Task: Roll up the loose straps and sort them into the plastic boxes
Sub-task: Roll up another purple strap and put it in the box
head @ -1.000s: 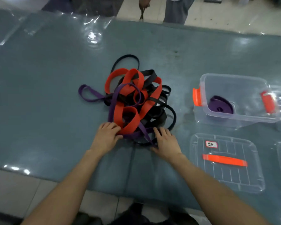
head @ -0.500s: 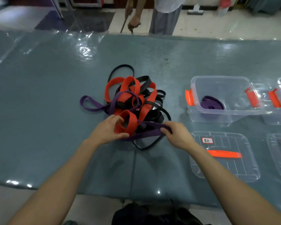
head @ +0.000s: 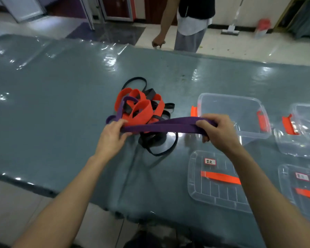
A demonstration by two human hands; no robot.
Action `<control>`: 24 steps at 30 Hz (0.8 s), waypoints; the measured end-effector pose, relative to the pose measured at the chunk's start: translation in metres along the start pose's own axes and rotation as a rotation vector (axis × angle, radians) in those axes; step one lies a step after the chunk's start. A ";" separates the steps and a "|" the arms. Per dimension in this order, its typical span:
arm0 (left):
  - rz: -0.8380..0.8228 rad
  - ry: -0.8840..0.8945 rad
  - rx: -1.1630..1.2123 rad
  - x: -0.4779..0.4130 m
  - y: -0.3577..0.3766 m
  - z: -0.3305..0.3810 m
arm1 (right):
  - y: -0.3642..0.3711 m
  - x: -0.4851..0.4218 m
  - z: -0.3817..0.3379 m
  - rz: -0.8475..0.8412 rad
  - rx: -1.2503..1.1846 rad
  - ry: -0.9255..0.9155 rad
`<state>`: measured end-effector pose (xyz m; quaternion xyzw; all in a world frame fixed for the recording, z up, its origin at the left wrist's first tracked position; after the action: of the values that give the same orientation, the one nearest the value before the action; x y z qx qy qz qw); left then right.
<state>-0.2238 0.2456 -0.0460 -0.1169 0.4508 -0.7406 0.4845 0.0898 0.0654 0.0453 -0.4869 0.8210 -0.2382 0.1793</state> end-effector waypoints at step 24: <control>-0.053 -1.005 0.280 0.136 0.089 -0.017 | 0.148 0.139 0.139 -0.639 0.380 0.111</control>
<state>-0.2480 0.1321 -0.1614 -0.4033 0.0563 -0.6583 0.6332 -0.0068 -0.0266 -0.1620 -0.6631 0.5772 -0.4562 0.1382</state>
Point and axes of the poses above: each hand's wrist, its own x-axis away from the middle knuckle, its own y-axis out of the palm, z = x × y, the point moved 4 cm from there along -x, towards the middle knuckle, and after that the axes turned 5 degrees about x, right-handed, at the moved point
